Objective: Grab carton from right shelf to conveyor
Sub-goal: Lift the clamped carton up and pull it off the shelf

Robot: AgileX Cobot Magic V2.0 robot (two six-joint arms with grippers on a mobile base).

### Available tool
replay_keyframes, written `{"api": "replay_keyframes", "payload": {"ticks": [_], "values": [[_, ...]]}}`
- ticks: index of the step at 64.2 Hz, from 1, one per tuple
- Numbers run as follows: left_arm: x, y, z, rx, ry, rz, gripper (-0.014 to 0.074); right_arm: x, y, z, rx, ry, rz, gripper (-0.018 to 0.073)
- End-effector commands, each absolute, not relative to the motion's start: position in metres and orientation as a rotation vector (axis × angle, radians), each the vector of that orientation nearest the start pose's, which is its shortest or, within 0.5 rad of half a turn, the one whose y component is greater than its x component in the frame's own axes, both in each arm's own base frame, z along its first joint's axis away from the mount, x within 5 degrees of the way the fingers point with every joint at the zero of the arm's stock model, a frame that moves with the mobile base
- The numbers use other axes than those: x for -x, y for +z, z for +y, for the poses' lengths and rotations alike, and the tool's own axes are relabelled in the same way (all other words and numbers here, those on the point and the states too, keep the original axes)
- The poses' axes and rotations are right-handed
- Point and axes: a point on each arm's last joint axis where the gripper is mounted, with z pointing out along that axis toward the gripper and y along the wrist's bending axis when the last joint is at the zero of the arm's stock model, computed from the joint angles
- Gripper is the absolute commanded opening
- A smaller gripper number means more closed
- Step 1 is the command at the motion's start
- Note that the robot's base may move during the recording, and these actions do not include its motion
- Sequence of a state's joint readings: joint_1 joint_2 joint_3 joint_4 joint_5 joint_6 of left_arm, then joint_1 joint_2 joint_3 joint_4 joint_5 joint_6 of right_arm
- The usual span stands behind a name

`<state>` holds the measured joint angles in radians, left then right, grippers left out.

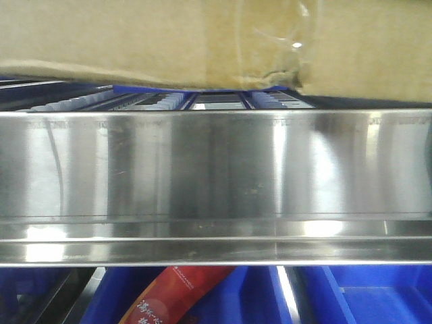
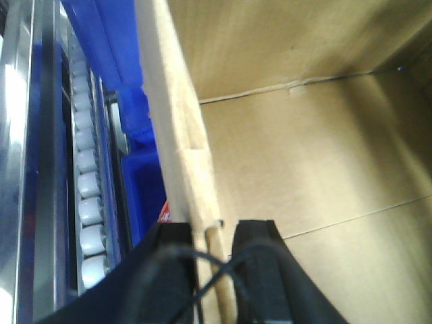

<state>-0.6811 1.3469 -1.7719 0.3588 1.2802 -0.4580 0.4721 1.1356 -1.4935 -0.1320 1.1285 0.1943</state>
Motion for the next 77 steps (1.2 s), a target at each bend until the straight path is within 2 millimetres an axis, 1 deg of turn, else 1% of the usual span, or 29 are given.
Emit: {"api": "replay_keyframes", "payload": {"ticks": [1,77], "values": [[-0.2015,0.4999,-0.1354,-0.233,-0.263,2.207,-0.0019,-0.1887,0.4700,0.0844,0.321,0.205,2.172,-0.0060],[-0.2015,0.4999,-0.1354,-0.233,-0.263,2.207,-0.0018,-0.1889,0.4704,0.0845,0.321,0.207,2.166,-0.0060]]}}
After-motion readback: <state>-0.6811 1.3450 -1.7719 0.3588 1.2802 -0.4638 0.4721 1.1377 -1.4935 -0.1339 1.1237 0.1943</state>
